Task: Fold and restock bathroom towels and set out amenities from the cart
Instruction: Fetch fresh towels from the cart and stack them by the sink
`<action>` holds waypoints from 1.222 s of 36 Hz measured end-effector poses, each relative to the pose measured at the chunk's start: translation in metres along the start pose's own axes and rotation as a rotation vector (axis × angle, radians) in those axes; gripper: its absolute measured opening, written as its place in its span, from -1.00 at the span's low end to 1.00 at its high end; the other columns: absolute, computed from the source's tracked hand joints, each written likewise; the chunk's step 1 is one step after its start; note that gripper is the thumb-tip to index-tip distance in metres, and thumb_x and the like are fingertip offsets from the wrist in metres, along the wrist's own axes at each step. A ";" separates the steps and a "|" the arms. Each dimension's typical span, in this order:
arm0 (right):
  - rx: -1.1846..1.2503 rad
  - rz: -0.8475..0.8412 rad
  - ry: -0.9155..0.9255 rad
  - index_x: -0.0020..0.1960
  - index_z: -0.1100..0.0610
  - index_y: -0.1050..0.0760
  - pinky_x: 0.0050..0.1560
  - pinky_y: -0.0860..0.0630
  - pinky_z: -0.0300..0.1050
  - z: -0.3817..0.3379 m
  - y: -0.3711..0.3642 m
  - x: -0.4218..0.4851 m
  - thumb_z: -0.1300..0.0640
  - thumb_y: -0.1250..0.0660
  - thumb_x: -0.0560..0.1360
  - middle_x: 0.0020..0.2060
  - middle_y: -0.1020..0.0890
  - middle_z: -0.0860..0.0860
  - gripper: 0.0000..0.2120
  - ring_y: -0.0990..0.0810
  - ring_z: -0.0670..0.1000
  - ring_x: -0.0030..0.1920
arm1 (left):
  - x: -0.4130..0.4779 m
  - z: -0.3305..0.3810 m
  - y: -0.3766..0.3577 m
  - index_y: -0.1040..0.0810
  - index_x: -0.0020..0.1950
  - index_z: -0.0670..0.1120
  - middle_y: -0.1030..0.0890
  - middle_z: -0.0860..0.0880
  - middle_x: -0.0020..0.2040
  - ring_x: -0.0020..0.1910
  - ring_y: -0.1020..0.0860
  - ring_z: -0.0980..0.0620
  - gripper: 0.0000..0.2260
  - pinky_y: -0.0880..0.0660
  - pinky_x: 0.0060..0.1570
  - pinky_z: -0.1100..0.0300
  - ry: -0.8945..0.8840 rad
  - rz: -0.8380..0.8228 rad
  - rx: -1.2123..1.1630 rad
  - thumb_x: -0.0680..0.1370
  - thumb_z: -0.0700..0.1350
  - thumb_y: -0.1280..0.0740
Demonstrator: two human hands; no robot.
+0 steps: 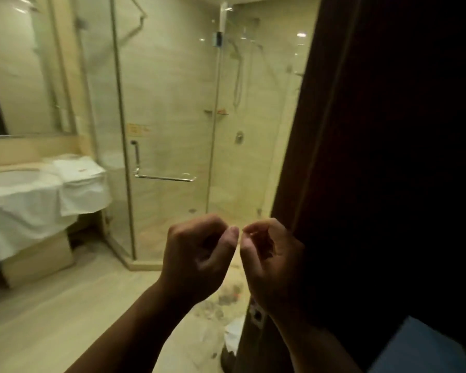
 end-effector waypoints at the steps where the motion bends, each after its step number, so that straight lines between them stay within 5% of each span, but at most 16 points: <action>1: 0.019 -0.018 -0.012 -0.10 0.04 -0.58 -0.35 -0.53 -0.22 0.003 -0.024 0.004 0.10 -0.38 0.52 -0.32 -0.60 -0.14 -0.97 -0.62 -0.09 -0.31 | 0.002 -0.017 0.015 -0.53 -0.33 -0.11 -0.44 0.07 -0.45 -0.49 -0.41 0.09 -0.71 -0.34 -0.49 0.06 0.029 -0.001 0.008 0.58 -0.07 -0.35; 7: 0.165 -0.148 -0.079 -0.13 0.13 -0.58 -0.37 -0.55 -0.13 0.026 -0.161 0.016 0.33 -0.42 0.52 -0.34 -0.60 -0.02 -0.86 -0.60 0.00 -0.33 | 0.008 -0.121 0.099 -0.53 -0.30 -0.03 -0.46 0.05 -0.45 -0.49 -0.46 0.04 -0.75 -0.40 -0.52 0.07 0.173 0.015 0.141 0.59 -0.05 -0.35; 10: 0.225 -0.228 -0.117 -0.14 0.10 -0.57 -0.39 -0.54 0.00 0.039 -0.223 0.017 0.29 -0.40 0.54 -0.36 -0.57 -0.04 -0.86 -0.57 0.03 -0.35 | 0.009 -0.159 0.132 -0.52 -0.27 -0.01 -0.45 0.09 -0.43 -0.46 -0.45 0.07 -0.77 -0.39 -0.49 0.18 0.210 0.026 0.188 0.59 -0.06 -0.34; 19: 0.294 -0.399 -0.191 -0.18 -0.02 -0.53 -0.37 -0.52 -0.11 0.098 -0.377 0.037 0.30 -0.38 0.53 -0.32 -0.55 -0.02 -0.76 -0.53 0.02 -0.33 | 0.009 -0.296 0.193 -0.56 -0.05 0.07 -0.56 0.14 -0.22 -0.28 -0.56 0.09 -0.92 -0.54 -0.36 0.16 0.427 0.035 0.449 0.56 0.05 -0.32; 26: 0.301 -0.492 -0.304 -0.11 -0.07 -0.55 -0.21 -0.61 0.04 0.191 -0.516 0.052 0.11 -0.41 0.52 -0.25 -0.60 -0.09 -0.91 -0.59 -0.06 -0.23 | 0.016 -0.410 0.221 -0.45 0.37 0.18 -0.51 0.24 0.17 0.04 -0.52 0.24 -0.64 -0.44 -0.08 0.39 0.626 -0.061 0.670 0.58 0.14 -0.34; 29: 0.343 -0.527 -0.368 -0.05 -0.11 -0.54 -0.13 -0.62 0.07 0.220 -0.576 0.059 0.07 -0.42 0.48 -0.17 -0.60 -0.07 -0.89 -0.60 -0.05 -0.18 | 0.025 -0.452 0.238 -0.40 0.46 0.19 -0.45 0.26 0.29 0.16 -0.47 0.26 -0.56 -0.42 0.06 0.34 0.715 -0.052 0.727 0.58 0.13 -0.36; 34: 0.367 -0.606 -0.364 0.02 -0.23 -0.48 -0.05 -0.59 -0.11 0.241 -0.659 0.079 0.12 -0.46 0.47 -0.04 -0.58 -0.16 -0.71 -0.58 -0.12 -0.12 | 0.038 -0.520 0.280 -0.42 0.46 0.17 -0.48 0.21 0.31 0.20 -0.46 0.21 -0.53 -0.43 0.15 0.28 0.805 0.018 0.807 0.56 0.12 -0.39; 38: 0.355 -0.649 -0.385 0.02 -0.24 -0.48 -0.05 -0.58 -0.08 0.273 -0.729 0.096 0.02 -0.44 0.45 -0.02 -0.57 -0.19 -0.77 -0.57 -0.13 -0.10 | 0.047 -0.585 0.309 -0.43 0.44 0.17 -0.49 0.20 0.30 0.21 -0.47 0.18 -0.53 -0.48 0.22 0.18 0.862 0.066 0.818 0.54 0.11 -0.41; 44: 0.360 -0.684 -0.420 0.01 -0.19 -0.52 -0.04 -0.57 -0.13 0.307 -0.843 0.111 0.13 -0.48 0.47 -0.02 -0.59 -0.15 -0.73 -0.58 -0.12 -0.08 | 0.058 -0.692 0.367 -0.45 0.39 0.17 -0.45 0.25 0.22 0.22 -0.48 0.18 -0.58 -0.46 0.20 0.21 0.938 0.089 0.805 0.55 0.10 -0.41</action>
Point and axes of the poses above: each hand's wrist, its own x-axis towards the middle knuckle, its own y-axis out of the back of the hand, z = x × y, the point moved 9 cm from there along x, towards the middle knuckle
